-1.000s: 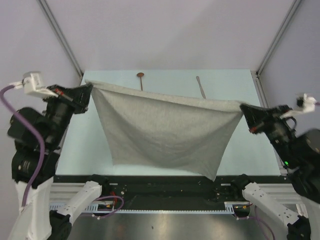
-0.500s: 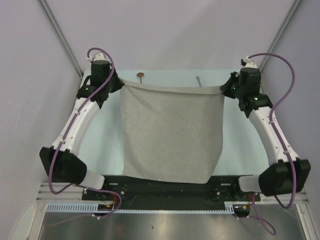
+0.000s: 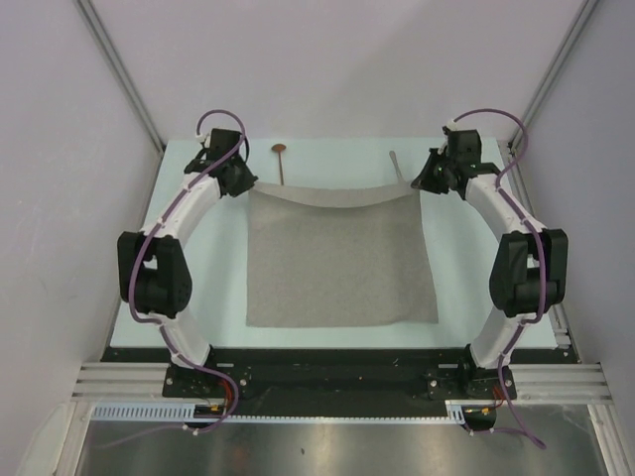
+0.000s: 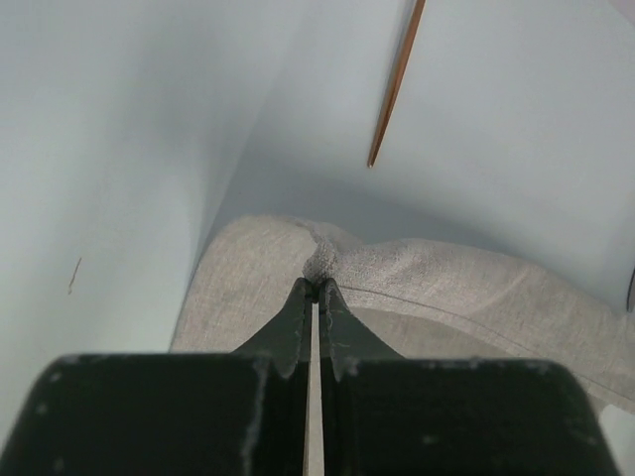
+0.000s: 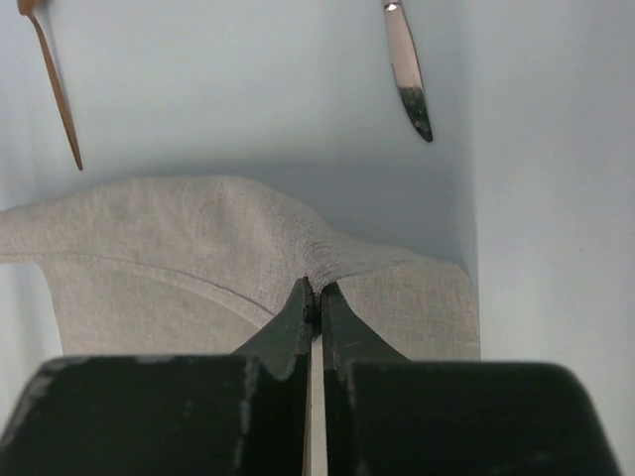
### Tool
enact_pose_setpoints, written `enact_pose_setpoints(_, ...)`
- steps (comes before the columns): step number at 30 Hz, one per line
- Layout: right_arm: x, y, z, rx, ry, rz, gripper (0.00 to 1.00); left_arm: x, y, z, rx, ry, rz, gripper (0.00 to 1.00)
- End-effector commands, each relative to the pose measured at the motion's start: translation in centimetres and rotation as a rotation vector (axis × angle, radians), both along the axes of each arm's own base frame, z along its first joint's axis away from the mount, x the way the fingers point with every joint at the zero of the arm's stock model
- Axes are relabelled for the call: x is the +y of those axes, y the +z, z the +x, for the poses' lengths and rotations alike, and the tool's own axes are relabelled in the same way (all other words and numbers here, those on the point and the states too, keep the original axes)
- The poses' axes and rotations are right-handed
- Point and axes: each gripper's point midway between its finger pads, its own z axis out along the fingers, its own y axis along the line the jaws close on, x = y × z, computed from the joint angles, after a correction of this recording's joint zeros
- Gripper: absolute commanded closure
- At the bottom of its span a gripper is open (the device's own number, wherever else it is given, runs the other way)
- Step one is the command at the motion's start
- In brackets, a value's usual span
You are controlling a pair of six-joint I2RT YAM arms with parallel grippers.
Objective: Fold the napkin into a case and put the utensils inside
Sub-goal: Fold and flatten the napkin at the center of the board.
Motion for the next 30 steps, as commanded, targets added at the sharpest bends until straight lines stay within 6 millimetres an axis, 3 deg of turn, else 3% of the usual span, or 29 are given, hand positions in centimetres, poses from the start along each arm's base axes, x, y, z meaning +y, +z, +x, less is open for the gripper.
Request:
enact_pose_setpoints(1,-0.7,2.3,-3.5,0.005,-0.017,0.008,1.0,0.9,1.1,-4.3,0.045,0.043,-0.022,1.0)
enact_pose_setpoints(5,-1.1,-0.3,-8.3,0.125,-0.036,0.002,1.0,0.2,-1.4,-9.7,0.114,-0.007,-0.081,1.0)
enact_pose_setpoints(6,-1.2,-1.6,-10.3,0.166,-0.032,0.0,1.0,0.5,-2.2,-11.4,0.139,-0.008,-0.078,1.0)
enact_pose_setpoints(8,-1.9,-3.0,-12.3,0.224,-0.076,-0.012,1.0,0.5,-3.0,-13.4,0.17,-0.014,-0.089,1.0)
enact_pose_setpoints(9,-2.0,-3.6,-13.4,0.251,-0.08,-0.012,1.0,0.1,-4.5,-15.0,0.216,-0.033,-0.114,1.0)
enact_pose_setpoints(10,-2.2,-4.6,-15.1,0.279,-0.089,-0.011,1.0,-0.4,-4.3,-15.9,0.209,-0.051,-0.138,1.0)
enact_pose_setpoints(16,-2.9,-7.8,-20.5,0.428,-0.199,0.009,1.0,0.0,-8.8,-22.4,0.359,-0.022,-0.135,1.0)
enact_pose_setpoints(20,-3.6,-10.0,-23.1,0.516,-0.24,-0.022,1.0,0.0,-11.2,-26.7,0.517,0.014,-0.127,1.0)
enact_pose_setpoints(23,-4.0,-10.7,-24.2,0.54,-0.249,-0.043,1.0,-0.2,-12.1,-28.4,0.577,0.01,-0.101,1.0)
enact_pose_setpoints(30,-4.5,-11.2,-26.7,0.578,-0.305,-0.043,1.0,1.0,-12.3,-29.9,0.626,0.056,-0.026,1.0)
